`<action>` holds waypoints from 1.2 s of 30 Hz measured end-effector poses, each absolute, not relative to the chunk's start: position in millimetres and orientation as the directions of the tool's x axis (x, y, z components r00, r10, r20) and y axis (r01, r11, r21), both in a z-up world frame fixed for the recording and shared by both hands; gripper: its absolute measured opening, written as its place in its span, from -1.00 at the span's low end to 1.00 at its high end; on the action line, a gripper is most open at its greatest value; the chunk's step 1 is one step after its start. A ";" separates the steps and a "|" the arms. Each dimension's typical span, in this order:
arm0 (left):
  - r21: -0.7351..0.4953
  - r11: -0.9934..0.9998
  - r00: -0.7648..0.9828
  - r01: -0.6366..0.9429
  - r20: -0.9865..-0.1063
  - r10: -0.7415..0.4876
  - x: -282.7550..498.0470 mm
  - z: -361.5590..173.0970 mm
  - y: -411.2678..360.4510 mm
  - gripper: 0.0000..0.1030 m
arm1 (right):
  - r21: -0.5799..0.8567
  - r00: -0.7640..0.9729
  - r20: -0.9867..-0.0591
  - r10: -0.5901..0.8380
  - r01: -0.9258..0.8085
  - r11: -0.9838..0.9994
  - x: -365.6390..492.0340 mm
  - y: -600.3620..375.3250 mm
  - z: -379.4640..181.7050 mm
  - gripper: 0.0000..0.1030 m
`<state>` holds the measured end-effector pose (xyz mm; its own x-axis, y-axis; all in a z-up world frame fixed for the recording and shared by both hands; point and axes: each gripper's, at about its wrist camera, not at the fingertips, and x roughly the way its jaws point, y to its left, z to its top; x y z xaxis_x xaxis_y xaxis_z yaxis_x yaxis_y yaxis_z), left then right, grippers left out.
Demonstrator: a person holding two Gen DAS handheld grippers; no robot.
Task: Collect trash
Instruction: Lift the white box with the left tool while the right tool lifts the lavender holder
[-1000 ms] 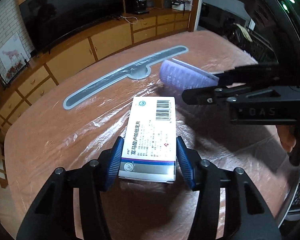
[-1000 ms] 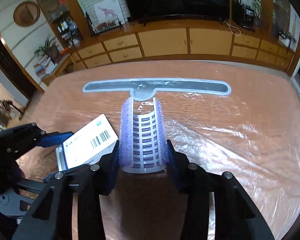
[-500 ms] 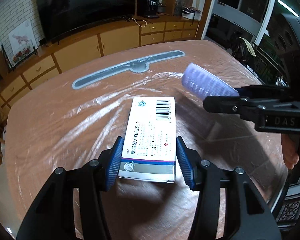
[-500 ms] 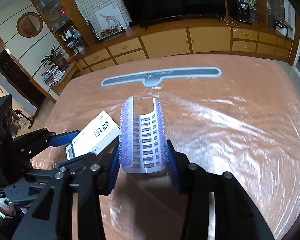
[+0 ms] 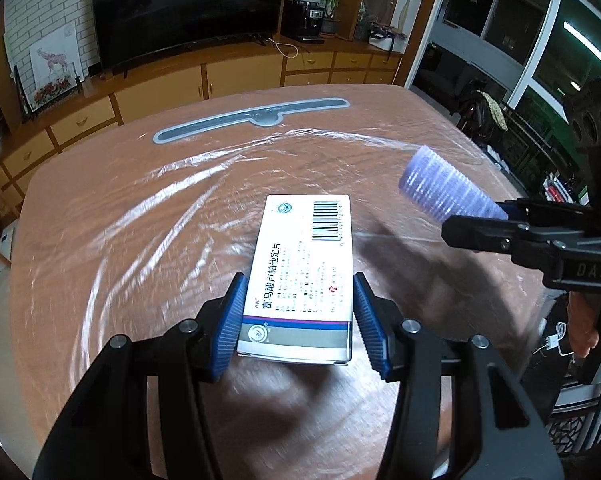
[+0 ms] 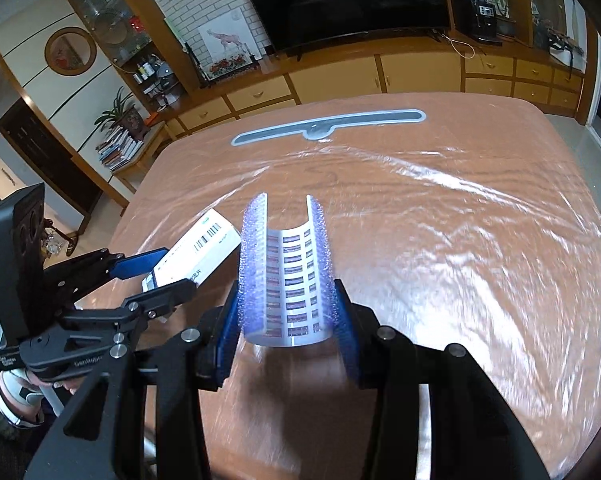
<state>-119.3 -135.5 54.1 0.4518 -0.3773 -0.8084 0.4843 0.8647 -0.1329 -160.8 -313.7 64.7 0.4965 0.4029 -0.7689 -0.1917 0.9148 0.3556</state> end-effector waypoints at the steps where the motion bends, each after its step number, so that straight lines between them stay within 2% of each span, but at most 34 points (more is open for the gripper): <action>1: -0.135 0.864 0.453 0.486 -0.806 -0.380 -123.6 55.5 -134.8 0.04 | 0.358 0.497 -0.766 0.408 -0.196 0.913 -167.1 -313.0 66.6 -0.18; 12: -0.132 0.845 0.442 0.517 -0.805 -0.396 -173.0 60.3 -132.8 0.01 | 0.365 0.469 -0.767 0.438 -0.242 0.899 -220.0 -306.9 71.7 -0.18; 15: -0.153 0.844 0.397 0.513 -0.830 -0.392 -173.4 47.5 -134.9 0.01 | 0.364 0.445 -0.786 0.428 -0.227 0.903 -224.6 -304.0 59.8 -0.18; 22: -0.094 0.829 0.358 0.552 -0.871 -0.337 -169.1 21.8 -148.7 0.05 | 0.354 0.423 -0.803 0.420 -0.228 0.907 -235.9 -296.5 49.5 -0.18; 30: -0.073 0.817 0.361 0.571 -0.872 -0.330 -168.4 20.9 -158.9 0.05 | 0.366 0.413 -0.808 0.420 -0.208 0.907 -237.8 -297.1 43.0 -0.18; 32: -0.106 0.810 0.339 0.577 -0.871 -0.355 -168.5 23.4 -159.2 0.05 | 0.367 0.413 -0.808 0.421 -0.206 0.907 -240.7 -299.1 42.6 -0.18; 36: -0.062 0.803 0.354 0.593 -0.876 -0.329 -166.2 21.5 -170.0 0.06 | 0.370 0.412 -0.809 0.419 -0.196 0.908 -241.9 -301.6 41.3 -0.18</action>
